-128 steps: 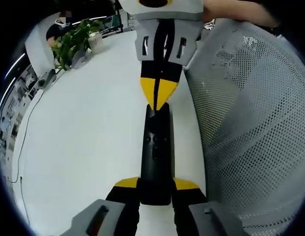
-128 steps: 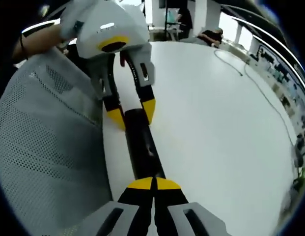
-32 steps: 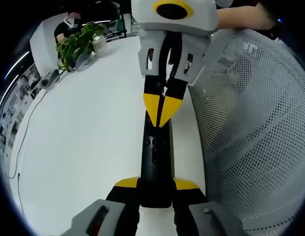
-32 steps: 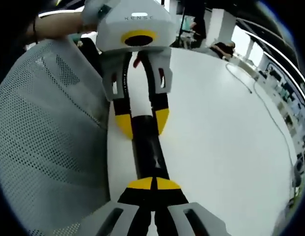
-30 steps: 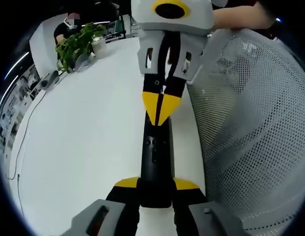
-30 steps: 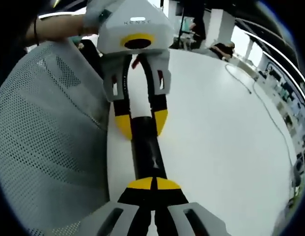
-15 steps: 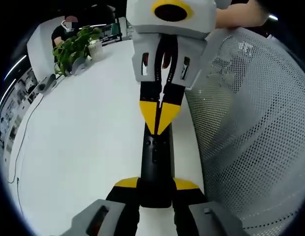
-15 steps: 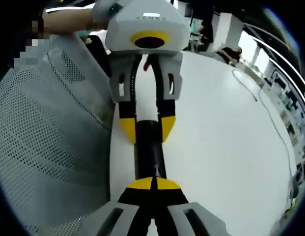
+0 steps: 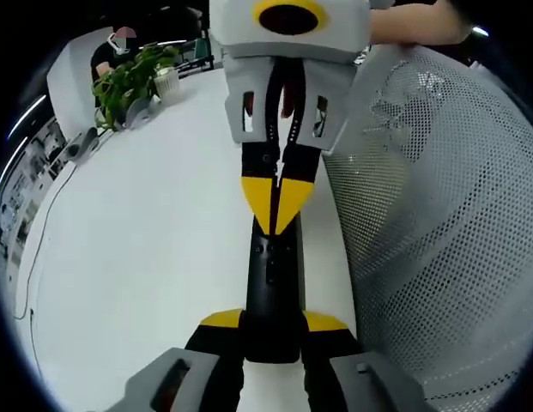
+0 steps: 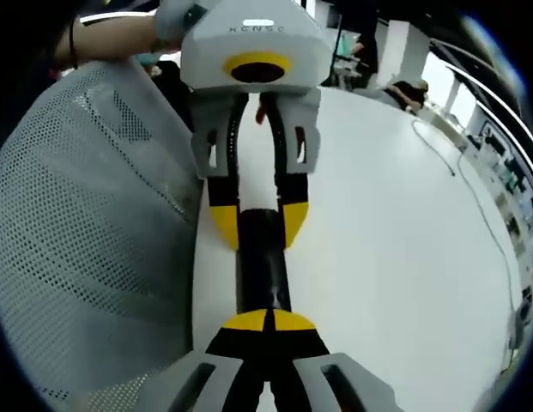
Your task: Press the specified remote control buttons in sequence, fully releasing each button before pressing the next.
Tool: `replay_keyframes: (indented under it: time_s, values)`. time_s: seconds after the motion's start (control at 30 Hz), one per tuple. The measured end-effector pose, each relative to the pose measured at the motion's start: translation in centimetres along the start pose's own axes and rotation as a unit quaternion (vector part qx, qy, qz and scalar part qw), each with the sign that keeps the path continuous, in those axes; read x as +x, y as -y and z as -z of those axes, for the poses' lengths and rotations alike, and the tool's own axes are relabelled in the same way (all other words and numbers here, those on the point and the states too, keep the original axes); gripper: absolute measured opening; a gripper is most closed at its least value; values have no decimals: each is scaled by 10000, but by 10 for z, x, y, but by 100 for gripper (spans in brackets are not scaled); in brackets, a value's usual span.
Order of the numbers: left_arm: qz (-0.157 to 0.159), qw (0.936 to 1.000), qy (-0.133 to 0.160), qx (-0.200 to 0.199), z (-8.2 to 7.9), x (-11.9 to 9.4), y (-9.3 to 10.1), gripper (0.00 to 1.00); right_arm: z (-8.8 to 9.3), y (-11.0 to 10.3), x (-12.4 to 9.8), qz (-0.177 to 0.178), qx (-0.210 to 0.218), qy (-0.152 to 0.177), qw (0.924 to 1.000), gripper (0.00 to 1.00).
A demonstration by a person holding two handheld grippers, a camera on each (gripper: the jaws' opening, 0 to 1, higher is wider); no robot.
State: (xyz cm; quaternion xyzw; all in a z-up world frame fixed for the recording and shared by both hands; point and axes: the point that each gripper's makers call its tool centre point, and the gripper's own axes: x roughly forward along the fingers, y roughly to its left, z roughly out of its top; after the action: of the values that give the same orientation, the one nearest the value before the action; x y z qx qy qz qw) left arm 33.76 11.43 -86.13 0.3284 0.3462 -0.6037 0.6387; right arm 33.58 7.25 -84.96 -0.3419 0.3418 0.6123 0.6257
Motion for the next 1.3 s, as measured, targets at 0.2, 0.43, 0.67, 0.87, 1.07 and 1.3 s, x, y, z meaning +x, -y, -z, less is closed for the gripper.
replay_keyframes:
  time_s: [0.2, 0.43, 0.67, 0.87, 1.07, 1.3]
  values:
    - [-43, 9999, -145, 42, 0, 1, 2, 25, 1, 0, -1, -33, 81, 103, 9999, 0]
    - [-40, 9999, -148, 22, 1, 0, 1, 25, 1, -1, 0, 40, -233, 16, 9997, 0]
    - [-33, 9999, -151, 20, 1, 0, 1, 25, 4, 0, -2, 56, -252, -39, 9997, 1]
    - [-32, 9999, -137, 16, 0, 0, 1, 25, 6, 3, -3, 117, -212, -107, 9996, 4]
    - [-26, 9999, -132, 16, 0, 0, 1, 25, 6, 1, -3, 66, -166, -95, 9998, 2]
    - [-6, 9999, -152, 40, 0, 0, 1, 25, 5, 2, 0, -30, -225, -314, 9992, 3]
